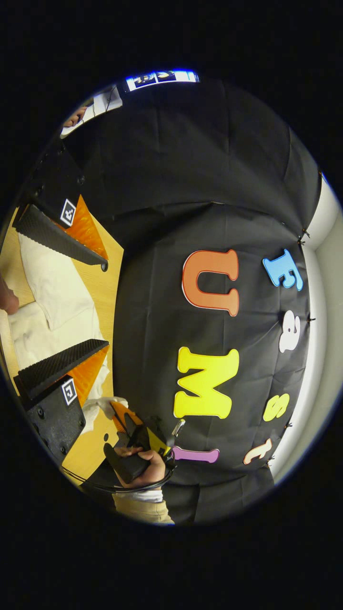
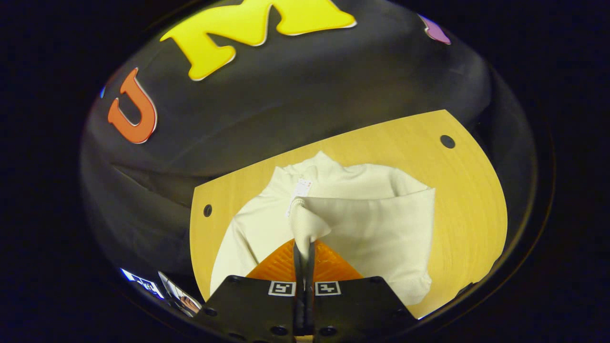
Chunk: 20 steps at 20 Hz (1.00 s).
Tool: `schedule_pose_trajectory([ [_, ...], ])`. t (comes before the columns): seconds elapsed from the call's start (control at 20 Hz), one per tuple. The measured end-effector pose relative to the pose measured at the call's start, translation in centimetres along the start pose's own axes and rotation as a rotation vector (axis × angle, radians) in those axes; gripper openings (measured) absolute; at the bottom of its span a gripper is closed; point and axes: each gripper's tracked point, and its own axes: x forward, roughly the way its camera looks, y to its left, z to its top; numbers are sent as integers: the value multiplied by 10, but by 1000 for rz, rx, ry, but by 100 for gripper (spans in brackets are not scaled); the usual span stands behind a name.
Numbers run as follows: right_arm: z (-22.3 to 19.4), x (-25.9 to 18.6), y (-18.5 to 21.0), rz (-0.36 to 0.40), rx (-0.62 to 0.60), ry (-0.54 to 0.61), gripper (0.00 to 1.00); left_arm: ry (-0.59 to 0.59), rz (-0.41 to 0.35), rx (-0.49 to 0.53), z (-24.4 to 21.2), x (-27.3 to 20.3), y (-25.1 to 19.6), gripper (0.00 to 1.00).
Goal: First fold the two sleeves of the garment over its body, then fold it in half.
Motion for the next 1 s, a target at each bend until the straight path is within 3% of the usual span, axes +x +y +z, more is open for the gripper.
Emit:
schedule_pose_trajectory([
  [0.45, -71, 85, 124, 98, -163, 110, 0, 81, 52, -3, -41, 9, 47, 99],
  [0.75, -128, 111, 152, 104, -303, 194, 0, 136, 138, -26, -74, 1, 80, 100],
  [1.0, -140, 108, 160, 81, -431, 159, 1, 168, 186, -34, -97, -11, 93, 100],
])
